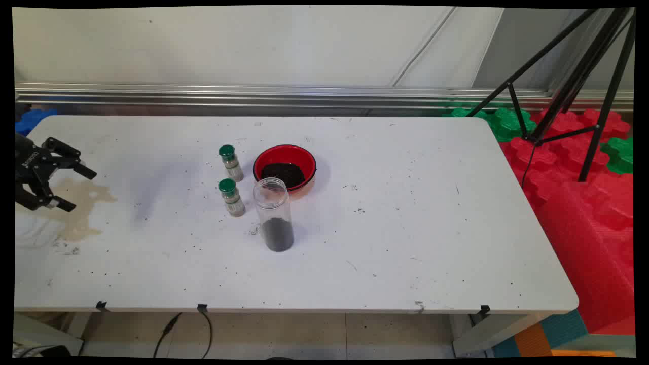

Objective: Pick up the black seasoning powder from the table

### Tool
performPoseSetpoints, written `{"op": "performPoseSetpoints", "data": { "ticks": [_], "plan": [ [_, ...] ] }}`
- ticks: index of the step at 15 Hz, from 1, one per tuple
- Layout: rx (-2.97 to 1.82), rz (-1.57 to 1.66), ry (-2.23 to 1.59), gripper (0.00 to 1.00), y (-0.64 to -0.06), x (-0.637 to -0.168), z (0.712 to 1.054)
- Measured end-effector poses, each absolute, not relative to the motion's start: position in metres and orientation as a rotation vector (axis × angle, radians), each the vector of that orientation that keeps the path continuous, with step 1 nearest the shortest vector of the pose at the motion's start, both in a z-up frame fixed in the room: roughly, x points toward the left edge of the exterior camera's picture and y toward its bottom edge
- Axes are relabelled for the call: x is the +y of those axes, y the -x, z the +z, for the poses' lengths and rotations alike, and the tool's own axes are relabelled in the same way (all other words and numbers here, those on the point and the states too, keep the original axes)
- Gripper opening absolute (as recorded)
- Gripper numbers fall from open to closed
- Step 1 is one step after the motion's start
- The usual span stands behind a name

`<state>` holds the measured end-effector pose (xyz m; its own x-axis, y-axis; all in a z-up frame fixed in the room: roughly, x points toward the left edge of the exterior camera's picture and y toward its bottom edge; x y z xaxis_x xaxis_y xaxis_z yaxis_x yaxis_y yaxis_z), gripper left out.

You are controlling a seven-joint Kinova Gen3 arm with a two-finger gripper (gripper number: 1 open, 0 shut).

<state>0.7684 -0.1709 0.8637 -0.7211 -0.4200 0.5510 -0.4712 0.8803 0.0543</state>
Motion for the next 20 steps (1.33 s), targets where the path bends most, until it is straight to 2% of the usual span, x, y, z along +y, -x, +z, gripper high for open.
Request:
{"op": "performPoseSetpoints", "data": {
  "ticks": [10, 20],
  "plan": [
    [-2.380, 0.174, -0.557, 1.00, -0.735, -0.176, 0.869],
    [-2.292, 0.226, -0.463, 1.00, -0.699, -0.194, 0.857]
  ]
}}
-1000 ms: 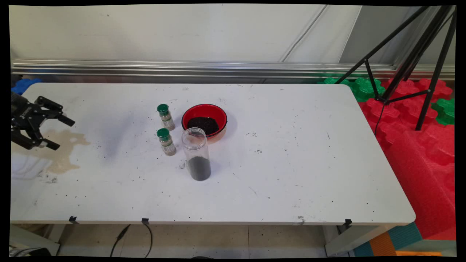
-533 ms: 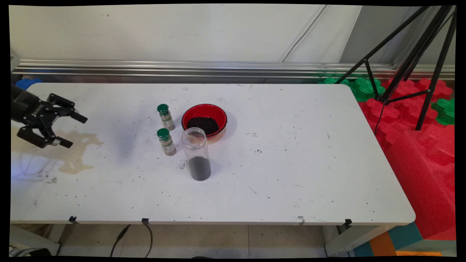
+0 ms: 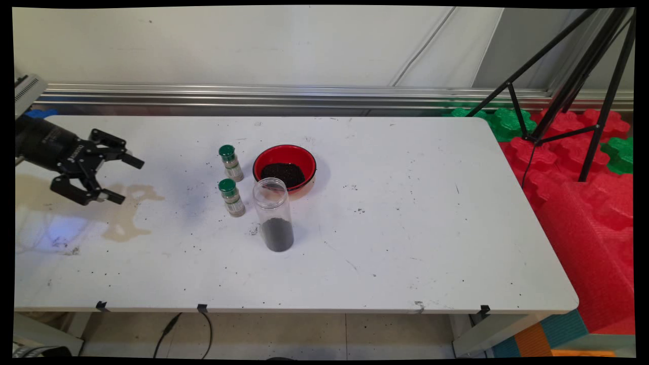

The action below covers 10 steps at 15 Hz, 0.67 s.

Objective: Pick up the black seasoning powder from the table

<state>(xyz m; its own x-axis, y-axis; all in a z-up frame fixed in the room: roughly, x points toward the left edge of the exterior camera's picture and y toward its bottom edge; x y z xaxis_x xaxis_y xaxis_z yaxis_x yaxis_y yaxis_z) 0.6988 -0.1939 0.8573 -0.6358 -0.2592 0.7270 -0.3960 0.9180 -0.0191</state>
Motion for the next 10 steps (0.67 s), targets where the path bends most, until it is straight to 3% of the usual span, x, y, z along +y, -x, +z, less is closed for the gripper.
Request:
{"op": "performPoseSetpoints", "data": {
  "ticks": [10],
  "plan": [
    [-2.197, 0.274, -0.332, 1.00, -0.658, -0.224, 0.833]
  ]
}}
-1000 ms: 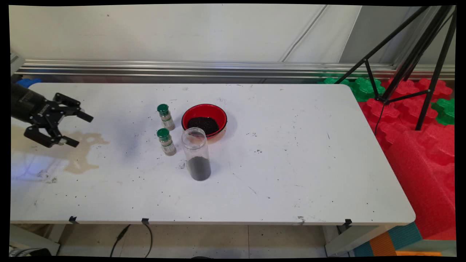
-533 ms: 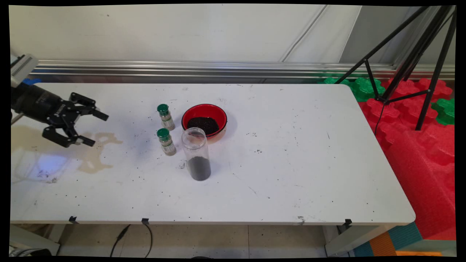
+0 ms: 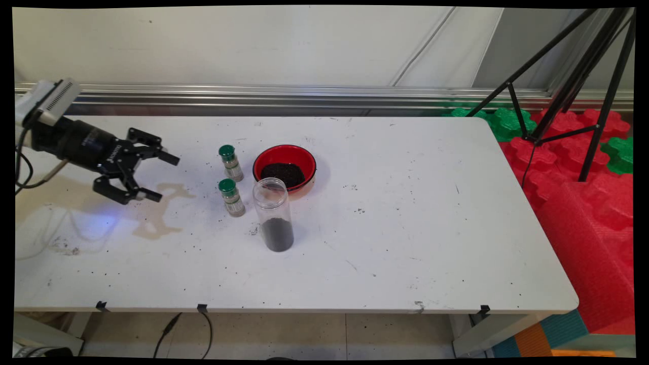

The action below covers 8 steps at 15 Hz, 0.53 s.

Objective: Pick up the black seasoning powder from the table

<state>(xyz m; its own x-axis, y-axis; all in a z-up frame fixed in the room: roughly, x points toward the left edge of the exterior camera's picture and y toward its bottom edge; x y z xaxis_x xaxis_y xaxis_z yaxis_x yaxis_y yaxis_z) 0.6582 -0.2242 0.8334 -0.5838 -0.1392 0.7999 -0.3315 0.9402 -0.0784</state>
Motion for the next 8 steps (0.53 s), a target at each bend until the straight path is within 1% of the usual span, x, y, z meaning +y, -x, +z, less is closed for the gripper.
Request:
{"op": "performPoseSetpoints", "data": {
  "ticks": [8],
  "plan": [
    [-2.117, 0.292, -0.215, 1.00, -0.626, -0.248, 0.814]
  ]
}}
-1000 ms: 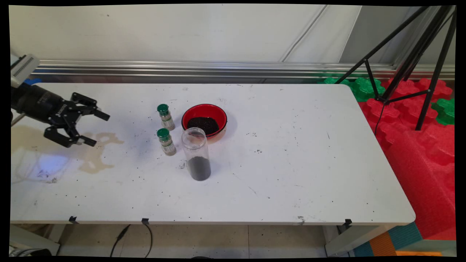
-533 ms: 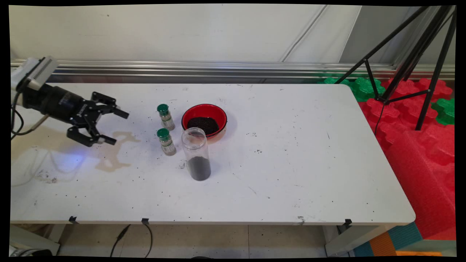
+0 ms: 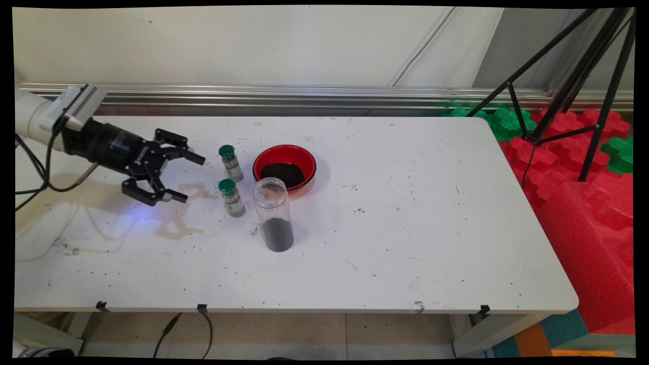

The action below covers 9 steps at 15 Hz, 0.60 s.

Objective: Pick up the black seasoning powder from the table

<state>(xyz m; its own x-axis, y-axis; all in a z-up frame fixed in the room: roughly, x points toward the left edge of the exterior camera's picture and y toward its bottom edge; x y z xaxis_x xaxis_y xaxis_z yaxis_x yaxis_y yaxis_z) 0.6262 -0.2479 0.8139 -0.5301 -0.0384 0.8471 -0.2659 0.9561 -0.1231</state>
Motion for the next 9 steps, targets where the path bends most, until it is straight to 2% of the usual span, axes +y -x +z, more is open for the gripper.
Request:
{"op": "performPoseSetpoints", "data": {
  "ticks": [9],
  "plan": [
    [-2.038, 0.240, -0.134, 1.00, -0.593, -0.269, 0.788]
  ]
}}
